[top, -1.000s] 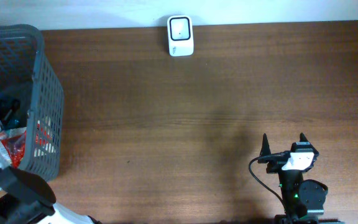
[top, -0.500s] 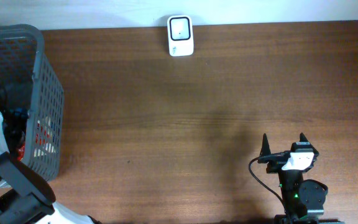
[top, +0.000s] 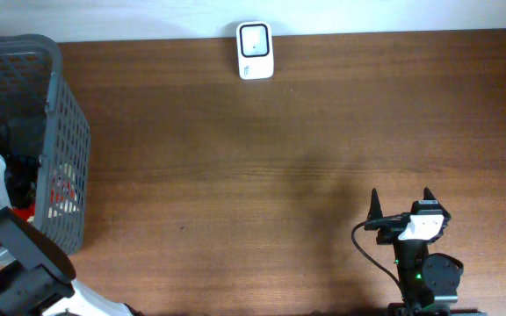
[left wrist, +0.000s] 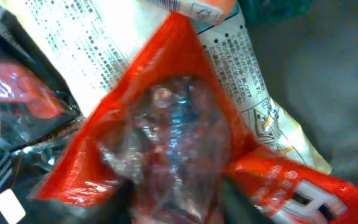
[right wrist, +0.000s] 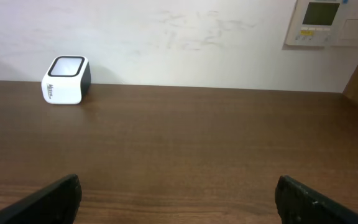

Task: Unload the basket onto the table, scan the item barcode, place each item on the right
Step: 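Reach the left gripper into the basket and grasp the red snack bag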

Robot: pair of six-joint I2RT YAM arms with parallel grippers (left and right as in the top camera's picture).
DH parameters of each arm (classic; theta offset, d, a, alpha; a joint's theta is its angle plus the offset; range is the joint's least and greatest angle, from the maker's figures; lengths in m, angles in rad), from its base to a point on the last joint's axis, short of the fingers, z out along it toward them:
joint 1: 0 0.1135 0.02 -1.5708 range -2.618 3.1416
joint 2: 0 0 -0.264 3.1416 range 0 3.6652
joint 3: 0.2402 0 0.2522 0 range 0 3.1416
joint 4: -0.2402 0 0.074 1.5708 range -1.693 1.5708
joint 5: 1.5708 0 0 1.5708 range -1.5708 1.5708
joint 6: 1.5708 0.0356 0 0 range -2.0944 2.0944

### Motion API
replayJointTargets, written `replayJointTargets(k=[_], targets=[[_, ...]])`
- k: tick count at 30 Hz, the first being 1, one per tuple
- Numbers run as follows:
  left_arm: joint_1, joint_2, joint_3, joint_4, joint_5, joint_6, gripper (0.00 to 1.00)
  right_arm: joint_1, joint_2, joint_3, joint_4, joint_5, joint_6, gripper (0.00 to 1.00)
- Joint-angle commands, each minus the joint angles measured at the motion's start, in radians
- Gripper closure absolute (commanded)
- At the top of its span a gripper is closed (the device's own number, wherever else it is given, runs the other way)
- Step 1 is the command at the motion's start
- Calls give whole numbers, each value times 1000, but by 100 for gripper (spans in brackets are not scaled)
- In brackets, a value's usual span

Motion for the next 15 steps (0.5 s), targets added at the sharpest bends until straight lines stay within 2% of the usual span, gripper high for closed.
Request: replayJointTargets(k=[1,3,4,9,15], targets=[[4,21,-5,-14,21,7,84,6,-6,-9,-2,5,-4,2],[5,17,6,-19,56,18,98,6,-6,-9,-2,5,-4,2],[4,13,18,-33,57,18,100,6,-6,-9,-2,6,-4,2],[4,-31,111,-109,81,18,100,6,-6,-9,-2,5,-4,2],[4,-246,222,-110,171,18,100,6,-6,-9,-2,5,-4,2]])
